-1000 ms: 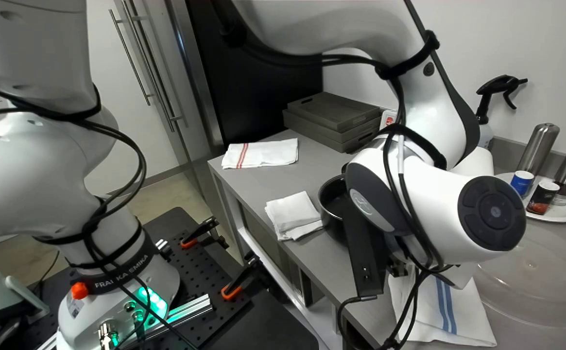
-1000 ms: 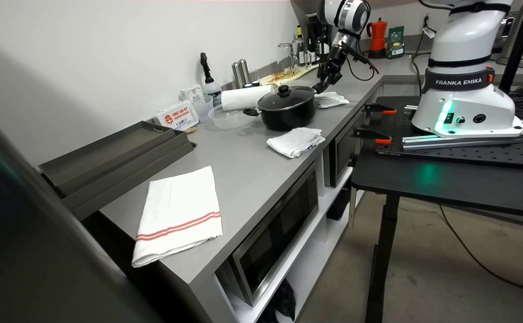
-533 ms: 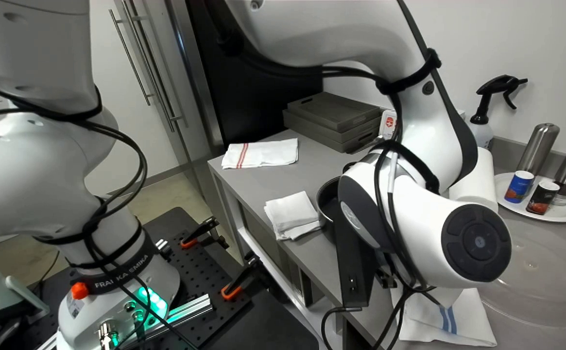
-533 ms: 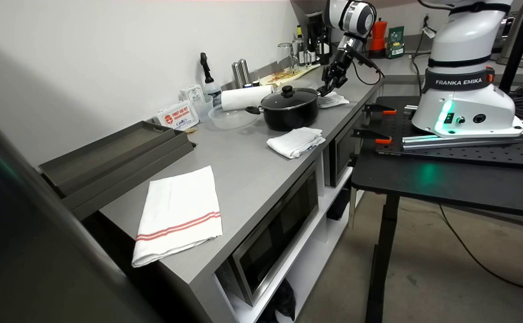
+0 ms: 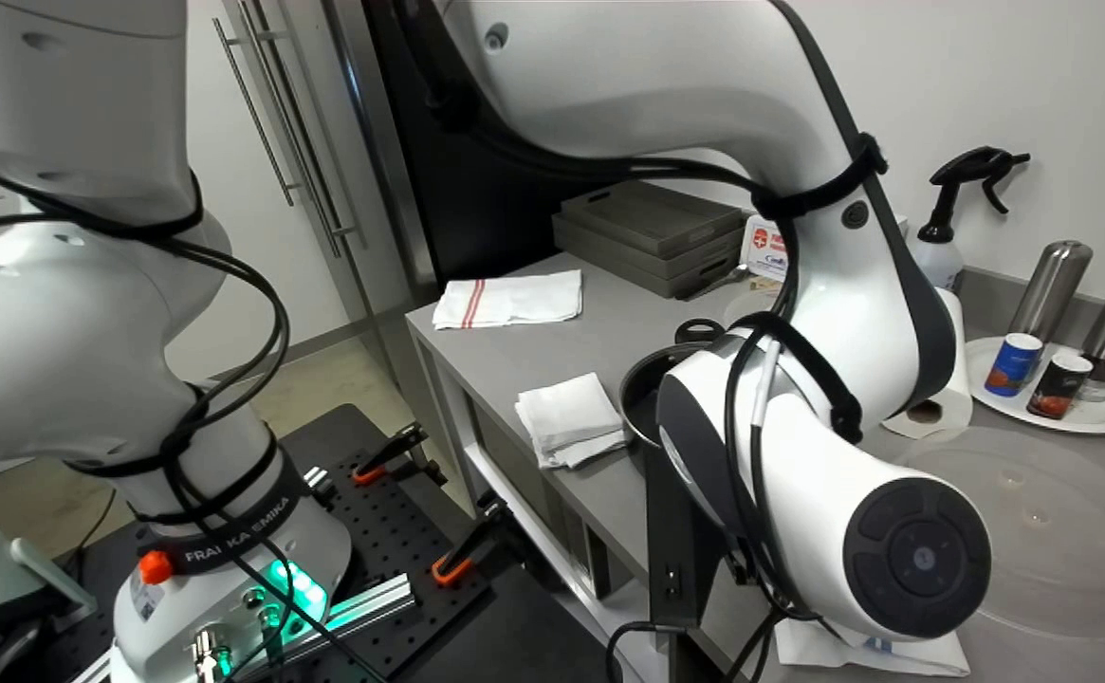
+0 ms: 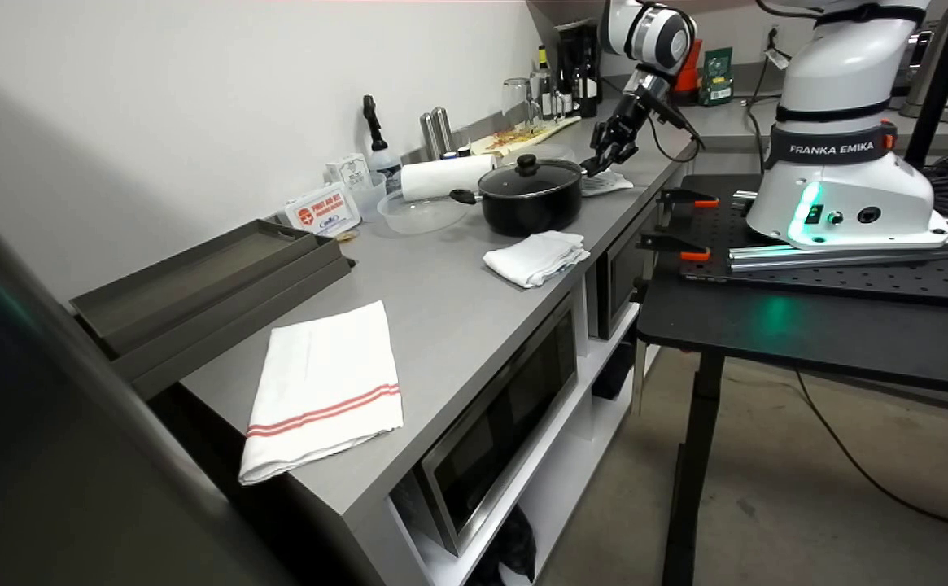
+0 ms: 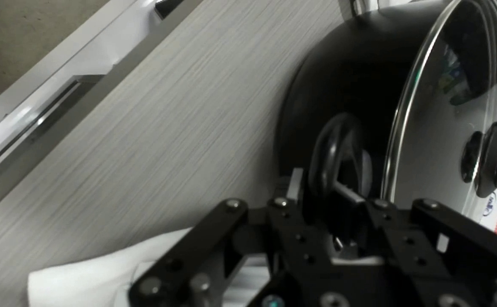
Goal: Move the pot to the right
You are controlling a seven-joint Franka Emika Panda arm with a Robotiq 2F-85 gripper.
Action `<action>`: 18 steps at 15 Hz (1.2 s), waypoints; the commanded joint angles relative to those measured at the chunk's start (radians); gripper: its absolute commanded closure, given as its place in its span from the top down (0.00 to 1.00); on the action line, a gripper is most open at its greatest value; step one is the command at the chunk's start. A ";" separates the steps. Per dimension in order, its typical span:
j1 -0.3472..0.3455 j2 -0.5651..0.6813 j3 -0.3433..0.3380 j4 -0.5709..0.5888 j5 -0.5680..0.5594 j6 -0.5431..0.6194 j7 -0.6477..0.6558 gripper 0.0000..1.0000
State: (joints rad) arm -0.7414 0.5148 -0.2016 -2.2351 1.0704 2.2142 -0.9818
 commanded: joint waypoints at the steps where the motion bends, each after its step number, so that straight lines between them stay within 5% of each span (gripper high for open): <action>1: -0.003 0.005 -0.030 -0.011 0.047 -0.031 -0.046 0.02; 18: -0.027 0.007 -0.109 -0.050 0.104 -0.095 -0.082 0.02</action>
State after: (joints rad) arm -0.7596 0.5242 -0.2940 -2.2653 1.1468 2.1351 -1.0253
